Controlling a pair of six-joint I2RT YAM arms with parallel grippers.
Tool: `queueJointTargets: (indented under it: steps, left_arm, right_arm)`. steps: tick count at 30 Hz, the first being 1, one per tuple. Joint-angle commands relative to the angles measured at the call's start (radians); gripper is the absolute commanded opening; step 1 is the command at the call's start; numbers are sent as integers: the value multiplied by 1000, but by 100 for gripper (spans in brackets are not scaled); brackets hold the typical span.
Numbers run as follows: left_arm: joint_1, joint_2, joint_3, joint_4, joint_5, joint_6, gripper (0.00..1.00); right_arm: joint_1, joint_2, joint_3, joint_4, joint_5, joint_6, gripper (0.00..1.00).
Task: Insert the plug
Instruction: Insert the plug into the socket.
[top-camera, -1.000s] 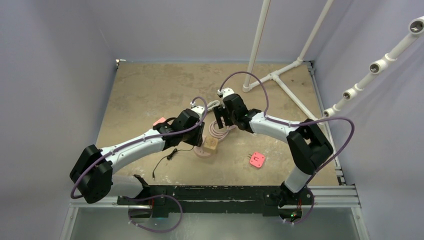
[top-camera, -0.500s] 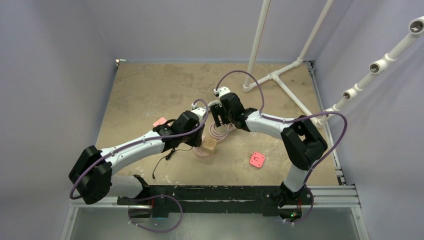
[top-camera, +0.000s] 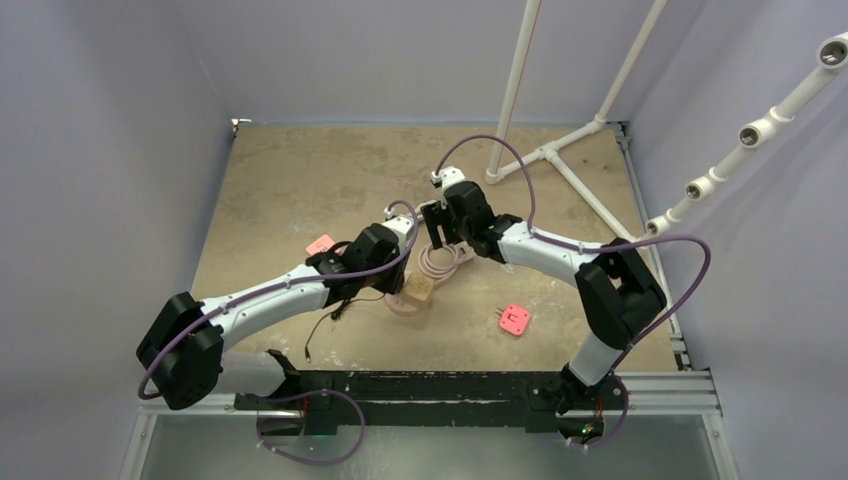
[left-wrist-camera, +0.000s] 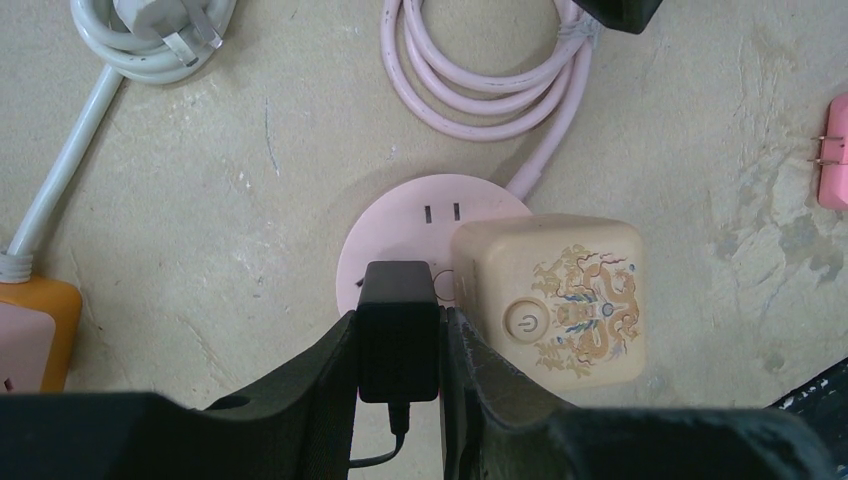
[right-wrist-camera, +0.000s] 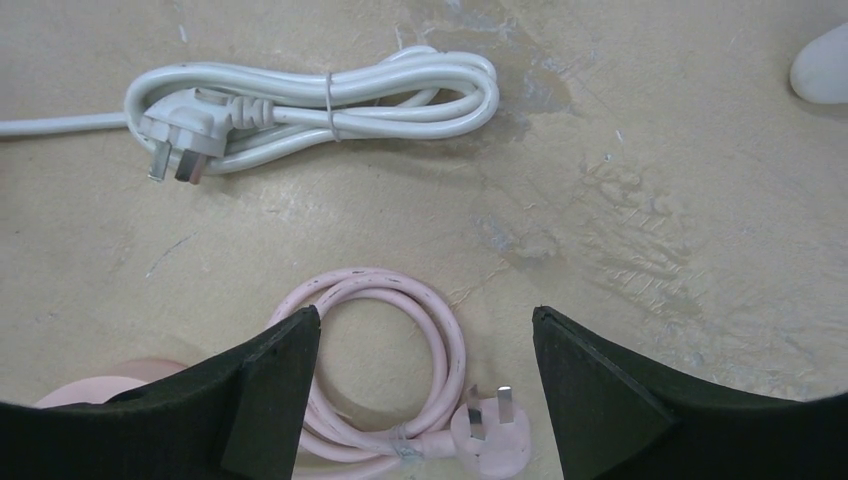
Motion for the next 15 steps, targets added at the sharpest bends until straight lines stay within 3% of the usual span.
queueJointTargets:
  steps: [1, 15]
  left_arm:
    - [-6, 24, -72, -39, 12, 1, 0]
    - [-7, 20, -141, -31, 52, -40, 0]
  right_arm:
    - [4, -56, 25, 2, 4, -3, 80]
    - [-1, -92, 70, -12, 7, -2, 79]
